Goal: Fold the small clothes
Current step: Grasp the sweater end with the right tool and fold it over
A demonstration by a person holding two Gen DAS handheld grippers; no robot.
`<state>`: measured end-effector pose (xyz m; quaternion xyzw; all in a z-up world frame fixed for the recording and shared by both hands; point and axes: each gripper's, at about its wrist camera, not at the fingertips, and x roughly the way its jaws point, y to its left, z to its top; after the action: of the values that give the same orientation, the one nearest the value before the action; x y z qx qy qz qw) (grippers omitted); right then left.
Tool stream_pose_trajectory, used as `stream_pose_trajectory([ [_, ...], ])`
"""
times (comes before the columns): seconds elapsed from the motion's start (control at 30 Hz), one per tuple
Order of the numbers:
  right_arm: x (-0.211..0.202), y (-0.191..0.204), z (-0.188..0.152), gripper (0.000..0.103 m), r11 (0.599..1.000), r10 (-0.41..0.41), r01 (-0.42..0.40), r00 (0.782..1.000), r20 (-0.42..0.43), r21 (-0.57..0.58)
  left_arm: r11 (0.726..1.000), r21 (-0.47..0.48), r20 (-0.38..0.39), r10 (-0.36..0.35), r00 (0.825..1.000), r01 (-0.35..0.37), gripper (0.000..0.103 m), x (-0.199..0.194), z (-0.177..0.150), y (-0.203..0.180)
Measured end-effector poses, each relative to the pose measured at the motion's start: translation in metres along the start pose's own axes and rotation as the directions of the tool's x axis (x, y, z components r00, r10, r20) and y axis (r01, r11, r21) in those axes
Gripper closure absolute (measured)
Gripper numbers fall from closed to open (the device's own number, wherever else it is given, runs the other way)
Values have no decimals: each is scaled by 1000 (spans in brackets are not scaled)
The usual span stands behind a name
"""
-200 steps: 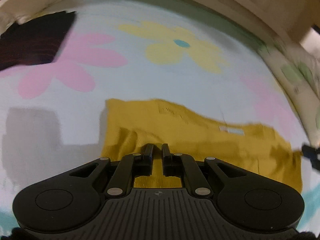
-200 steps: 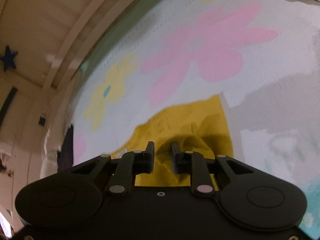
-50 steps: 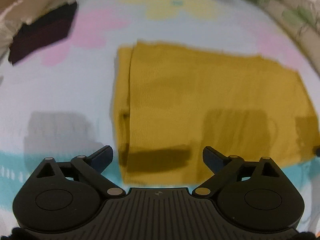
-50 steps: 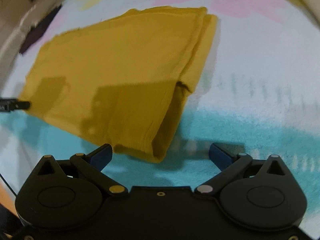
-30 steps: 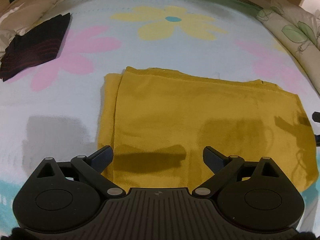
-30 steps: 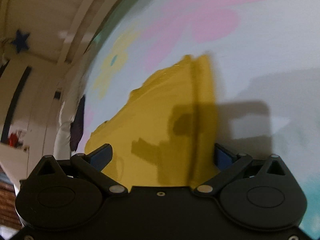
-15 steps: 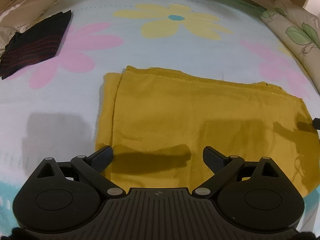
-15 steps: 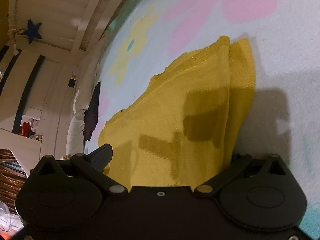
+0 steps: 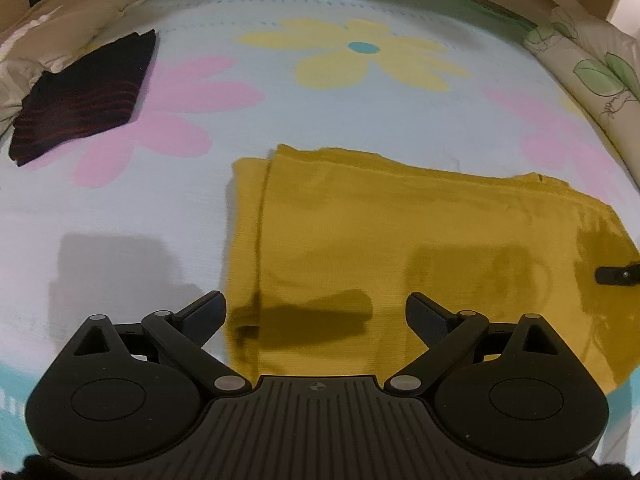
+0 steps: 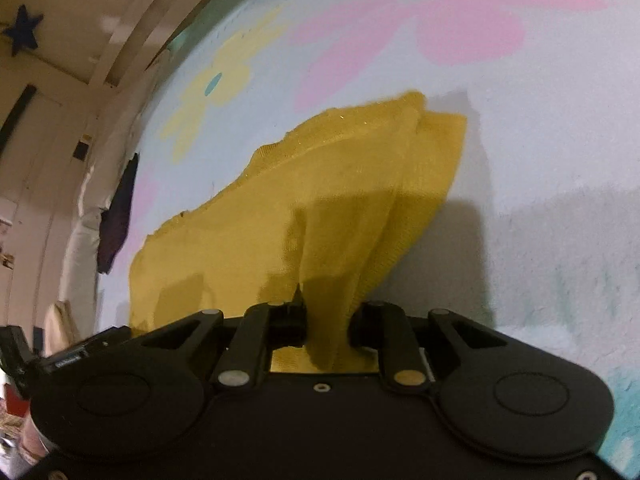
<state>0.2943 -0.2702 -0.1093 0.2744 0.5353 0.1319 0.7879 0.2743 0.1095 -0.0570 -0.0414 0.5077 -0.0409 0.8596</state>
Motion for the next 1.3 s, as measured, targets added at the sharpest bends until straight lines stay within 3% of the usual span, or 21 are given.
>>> stream_pose_trajectory([
  [0.3, -8, 57, 6, 78, 994, -103, 104, 994, 20, -36, 998, -68, 6, -4, 1000, 4, 6, -10, 3, 35],
  [0.73, 54, 151, -2, 78, 982, -119, 112, 992, -33, -152, 990, -137, 42, -14, 999, 20, 6, -25, 5, 73],
  [0.97, 87, 192, -14, 78, 987, -57, 44, 995, -83, -153, 987, -159, 66, -26, 997, 36, 6, -30, 8, 81],
  [1.3, 123, 246, -40, 77, 976, -70, 43, 990, -123, -213, 977, -211, 63, -18, 998, 31, 6, -30, 8, 98],
])
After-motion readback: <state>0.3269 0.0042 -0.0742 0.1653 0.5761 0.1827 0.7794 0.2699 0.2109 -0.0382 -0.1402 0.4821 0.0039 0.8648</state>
